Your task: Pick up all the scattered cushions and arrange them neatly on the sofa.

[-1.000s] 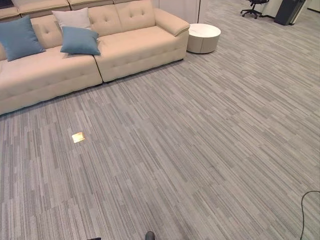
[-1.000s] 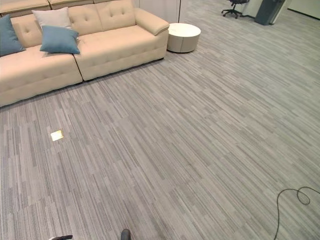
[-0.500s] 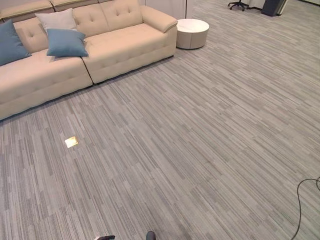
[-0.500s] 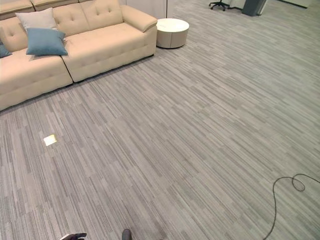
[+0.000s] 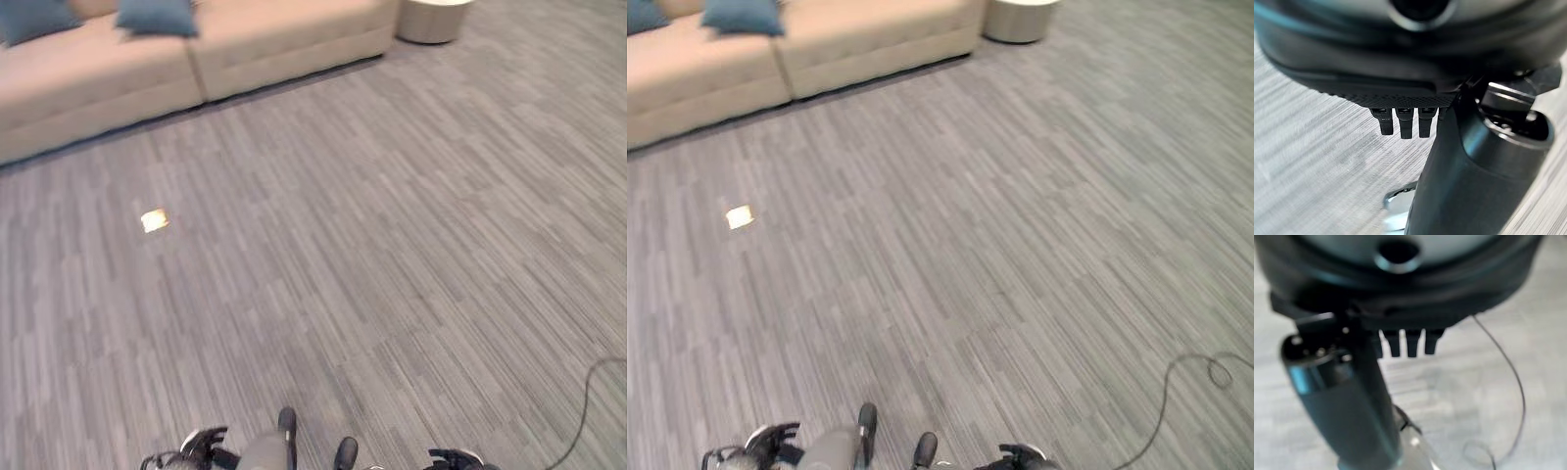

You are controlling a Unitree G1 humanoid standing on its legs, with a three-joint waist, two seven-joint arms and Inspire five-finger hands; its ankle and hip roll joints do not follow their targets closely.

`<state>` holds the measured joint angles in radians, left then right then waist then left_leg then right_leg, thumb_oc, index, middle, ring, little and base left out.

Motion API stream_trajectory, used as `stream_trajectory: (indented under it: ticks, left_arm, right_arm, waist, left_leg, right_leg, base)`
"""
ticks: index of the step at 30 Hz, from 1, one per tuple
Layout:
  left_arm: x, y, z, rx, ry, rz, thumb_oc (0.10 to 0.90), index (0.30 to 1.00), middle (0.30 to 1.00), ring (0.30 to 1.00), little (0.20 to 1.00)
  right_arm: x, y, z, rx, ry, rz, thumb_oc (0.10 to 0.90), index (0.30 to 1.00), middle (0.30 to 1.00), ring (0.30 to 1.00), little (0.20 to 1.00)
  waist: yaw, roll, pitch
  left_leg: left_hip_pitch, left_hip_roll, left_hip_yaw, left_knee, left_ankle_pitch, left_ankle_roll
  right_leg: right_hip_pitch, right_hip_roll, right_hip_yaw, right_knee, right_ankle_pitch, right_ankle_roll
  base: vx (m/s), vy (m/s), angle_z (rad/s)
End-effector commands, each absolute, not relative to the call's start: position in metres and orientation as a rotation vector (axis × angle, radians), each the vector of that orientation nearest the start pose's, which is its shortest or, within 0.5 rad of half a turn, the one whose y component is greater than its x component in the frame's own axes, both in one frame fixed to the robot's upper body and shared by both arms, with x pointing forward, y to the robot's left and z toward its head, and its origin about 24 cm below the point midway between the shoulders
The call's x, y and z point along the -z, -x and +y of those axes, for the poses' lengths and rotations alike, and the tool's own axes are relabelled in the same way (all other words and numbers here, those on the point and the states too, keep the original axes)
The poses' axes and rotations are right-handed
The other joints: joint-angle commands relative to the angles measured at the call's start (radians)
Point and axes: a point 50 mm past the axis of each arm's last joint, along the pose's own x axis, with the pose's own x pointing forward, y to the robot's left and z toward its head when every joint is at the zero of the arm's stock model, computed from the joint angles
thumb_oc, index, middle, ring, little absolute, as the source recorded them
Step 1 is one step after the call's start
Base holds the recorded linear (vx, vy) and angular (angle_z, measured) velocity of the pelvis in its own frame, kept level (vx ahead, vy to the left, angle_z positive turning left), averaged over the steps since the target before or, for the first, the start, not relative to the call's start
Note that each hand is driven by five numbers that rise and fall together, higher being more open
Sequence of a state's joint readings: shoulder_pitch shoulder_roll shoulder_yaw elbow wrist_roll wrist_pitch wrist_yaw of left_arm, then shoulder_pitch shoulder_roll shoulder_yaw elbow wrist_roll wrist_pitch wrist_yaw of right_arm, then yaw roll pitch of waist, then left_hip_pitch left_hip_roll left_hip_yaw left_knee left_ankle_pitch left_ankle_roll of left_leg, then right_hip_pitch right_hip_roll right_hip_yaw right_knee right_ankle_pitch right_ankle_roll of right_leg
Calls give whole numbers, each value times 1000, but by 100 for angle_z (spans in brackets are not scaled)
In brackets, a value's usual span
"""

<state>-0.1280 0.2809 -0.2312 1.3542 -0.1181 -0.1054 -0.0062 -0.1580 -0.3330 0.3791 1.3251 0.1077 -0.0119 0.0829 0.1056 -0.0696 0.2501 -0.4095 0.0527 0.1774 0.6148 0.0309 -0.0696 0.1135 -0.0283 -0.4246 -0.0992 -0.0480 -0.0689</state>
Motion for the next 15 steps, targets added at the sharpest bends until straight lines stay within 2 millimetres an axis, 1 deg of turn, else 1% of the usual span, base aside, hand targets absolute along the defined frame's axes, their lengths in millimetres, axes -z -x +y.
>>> stream_trajectory:
  ticks: [1,2,3,4,5,6,7,8,9,10,11,12,13,14,15]
  left_arm:
    - [163,-95,227,52,-311,1215,800,900,900,900,900]
    - [165,-83,230,45,-317,1255,800,900,900,900,900]
    - [167,-73,232,38,-315,1294,800,900,900,900,900]
    - [167,-72,232,37,-315,1296,800,900,900,900,900]
    - [168,-61,237,18,-324,1333,800,900,900,900,900]
    - [167,-57,242,8,-331,1343,800,900,900,900,900]
    - [167,-57,242,8,-332,1343,800,900,900,900,900]
    - [166,-46,250,-20,-333,1372,800,900,900,900,900]
    - [166,-39,252,-37,-319,1391,800,900,900,900,900]
    - [166,-33,256,-47,-335,1412,800,900,900,900,900]
    - [165,-34,259,-53,-357,1416,800,900,900,900,900]
    - [163,-34,264,-62,-375,1419,800,900,900,900,900]
    - [163,-34,264,-62,-375,1419,800,900,900,900,900]
    - [161,-46,269,-66,-395,1382,800,900,900,900,900]
    - [161,-46,269,-66,-395,1382,800,900,900,900,900]
  right_arm:
    - [134,-161,-255,-147,498,1087,800,900,900,900,900]
    - [132,-167,-249,-167,509,1062,800,900,900,900,900]
    - [131,-175,-243,-186,516,1033,800,900,900,900,900]
    - [131,-174,-242,-187,516,1034,800,900,900,900,900]
    - [128,-186,-229,-225,519,984,800,900,900,900,900]
    - [125,-193,-225,-227,516,959,800,900,900,900,900]
    - [125,-193,-225,-227,516,959,800,900,900,900,900]
    - [124,-197,-221,-238,513,942,800,900,900,900,900]
    - [125,-195,-218,-256,522,949,800,900,900,900,900]
    - [130,-190,-211,-278,519,967,800,900,900,900,900]
    - [134,-184,-207,-292,510,984,800,900,900,900,900]
    - [138,-176,-203,-307,505,1004,800,900,900,900,900]
    - [138,-176,-203,-307,505,1004,800,900,900,900,900]
    - [143,-166,-204,-323,503,1043,800,900,900,900,900]
    - [143,-166,-204,-323,503,1043,800,900,900,900,900]
  waist:
    - [79,42,-27]
    - [103,34,-37]
    - [126,32,-47]
    - [126,24,-45]
    - [157,17,-45]
    - [177,16,-45]
    - [178,15,-44]
    - [203,-1,-44]
    - [215,-7,-65]
    - [227,-15,-74]
    - [236,-25,-80]
    - [244,-47,-90]
    - [245,-46,-91]
    - [232,-58,-101]
    - [234,-58,-102]
  left_leg:
    - [26,-4,-42,-154,-102,9]
    - [30,-31,-53,-252,-73,11]
    - [16,-36,-57,-389,7,11]
    - [28,-43,-62,-390,-10,3]
    - [8,-45,-66,-591,45,-7]
    - [-18,-40,-64,-674,80,-2]
    - [-16,-41,-63,-675,80,-2]
    - [-59,-38,-98,-702,93,-12]
    - [-39,-42,-130,-702,87,3]
    - [-14,-53,-167,-690,141,13]
    - [10,-69,-190,-677,178,23]
    - [34,-95,-196,-672,184,43]
    - [32,-94,-196,-672,185,43]
    - [114,-148,-189,-648,126,105]
    - [112,-147,-187,-646,125,106]
  right_leg:
    - [27,-12,26,73,-116,95]
    - [41,-5,28,64,-126,106]
    - [54,8,21,53,-125,112]
    - [65,3,29,50,-135,114]
    - [106,14,39,39,-154,125]
    - [123,26,47,36,-156,130]
    - [124,25,47,36,-156,130]
    - [157,26,88,48,-177,134]
    - [176,22,115,53,-181,149]
    - [194,10,129,72,-172,162]
    - [193,-9,135,106,-155,173]
    - [172,-47,135,196,-75,200]
    - [170,-46,136,195,-74,200]
    - [98,-170,134,488,189,283]
    - [96,-169,136,488,190,284]
  base:
    - [595,40,59]
    - [596,135,25]
    - [370,66,-13]
    - [511,107,-38]
    - [519,129,-39]
    - [471,149,-25]
    - [487,202,-24]
    - [571,259,-45]
    - [810,384,-66]
    - [641,321,-91]
    - [620,317,-100]
    - [378,194,-92]
    - [633,500,-52]
    - [418,377,-13]
    - [771,742,4]
